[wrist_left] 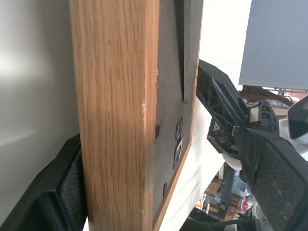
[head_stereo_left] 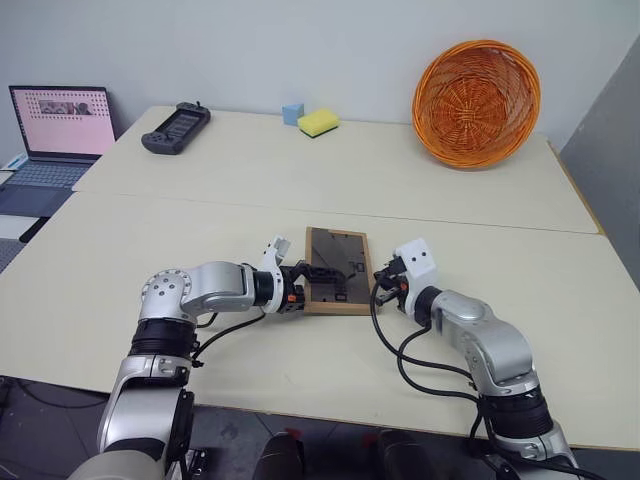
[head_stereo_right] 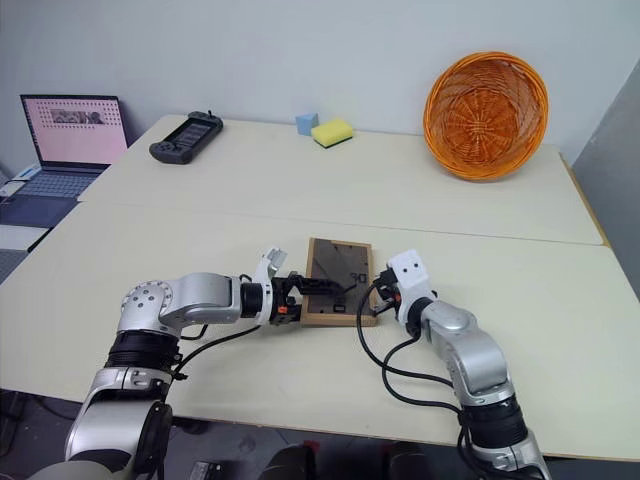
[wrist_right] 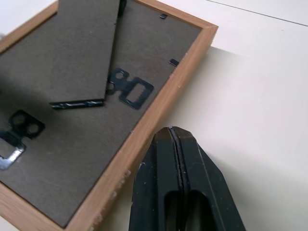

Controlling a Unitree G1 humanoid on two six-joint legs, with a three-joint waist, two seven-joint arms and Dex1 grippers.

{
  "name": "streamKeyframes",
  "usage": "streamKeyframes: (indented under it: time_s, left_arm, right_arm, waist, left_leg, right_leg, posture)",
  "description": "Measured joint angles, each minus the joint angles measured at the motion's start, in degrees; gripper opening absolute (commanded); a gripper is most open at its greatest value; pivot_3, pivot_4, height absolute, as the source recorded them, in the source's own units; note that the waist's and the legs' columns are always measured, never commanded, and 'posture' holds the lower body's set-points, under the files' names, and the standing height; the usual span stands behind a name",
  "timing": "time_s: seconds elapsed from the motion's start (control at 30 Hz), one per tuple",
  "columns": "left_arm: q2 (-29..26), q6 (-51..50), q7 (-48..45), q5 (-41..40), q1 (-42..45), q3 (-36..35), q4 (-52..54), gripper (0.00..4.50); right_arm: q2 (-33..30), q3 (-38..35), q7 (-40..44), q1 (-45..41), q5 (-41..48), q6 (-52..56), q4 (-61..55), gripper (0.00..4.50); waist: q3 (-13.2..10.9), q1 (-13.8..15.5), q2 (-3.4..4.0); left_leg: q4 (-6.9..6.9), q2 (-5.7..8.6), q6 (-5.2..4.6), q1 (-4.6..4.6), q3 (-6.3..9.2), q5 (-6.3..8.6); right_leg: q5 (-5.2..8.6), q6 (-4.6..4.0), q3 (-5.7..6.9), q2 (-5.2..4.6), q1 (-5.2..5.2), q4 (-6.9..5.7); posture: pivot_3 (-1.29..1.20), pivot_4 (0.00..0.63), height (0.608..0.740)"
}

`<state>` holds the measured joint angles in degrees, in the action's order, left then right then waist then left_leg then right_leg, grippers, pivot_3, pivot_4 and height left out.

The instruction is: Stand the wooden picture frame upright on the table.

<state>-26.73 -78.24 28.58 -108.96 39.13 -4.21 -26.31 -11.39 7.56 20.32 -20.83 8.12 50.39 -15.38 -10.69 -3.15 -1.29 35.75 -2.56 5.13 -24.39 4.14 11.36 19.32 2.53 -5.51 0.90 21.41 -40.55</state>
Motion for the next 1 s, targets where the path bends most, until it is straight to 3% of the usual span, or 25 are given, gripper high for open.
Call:
streamKeyframes:
  time_s: [0.07,0.33,0.57,1.0]
  left_arm:
    - [0.0,0.0,-0.7,0.5,0.1,-0.1,-0.3,4.48]
    - [0.1,-0.1,-3.1,4.0,0.2,-0.2,-0.5,2.57]
    - [0.5,-0.6,-6.7,4.6,0.1,-1.6,-0.3,1.29]
    - [0.4,-2.5,-10.2,8.3,0.6,-2.2,-0.5,1.29]
  right_arm:
    - [-0.2,-0.2,0.0,0.1,0.0,0.0,0.0,0.00]
    - [-0.6,-0.7,0.0,0.1,0.0,0.0,0.0,0.00]
    - [-0.8,-0.6,0.1,0.0,0.1,-0.1,0.0,0.00]
    - [-1.6,-0.4,0.2,0.0,-0.2,-1.3,0.1,0.00]
  waist:
    - [0.0,0.0,0.00]
    - [0.0,-0.1,0.00]
    - [0.0,0.0,0.00]
    - [0.0,0.0,0.00]
  left_leg:
    - [-0.01,0.00,0.00,0.00,0.00,0.00]
    - [-0.04,0.00,0.00,-0.01,0.00,0.00]
    - [-0.07,0.00,0.00,-0.05,0.00,0.00]
    - [-0.12,-0.01,0.00,-0.07,0.01,0.00]
  right_leg:
    - [0.01,0.01,0.00,0.00,0.00,0.01]
    - [0.01,0.02,-0.01,0.00,0.02,0.05]
    - [0.00,0.00,0.01,-0.01,0.00,0.18]
    - [0.00,0.01,0.01,0.00,0.01,0.25]
  posture:
    - [0.00,0.150,0.740]
    - [0.00,0.150,0.740]
    - [0.00,0.150,0.740]
    - [0.00,0.150,0.740]
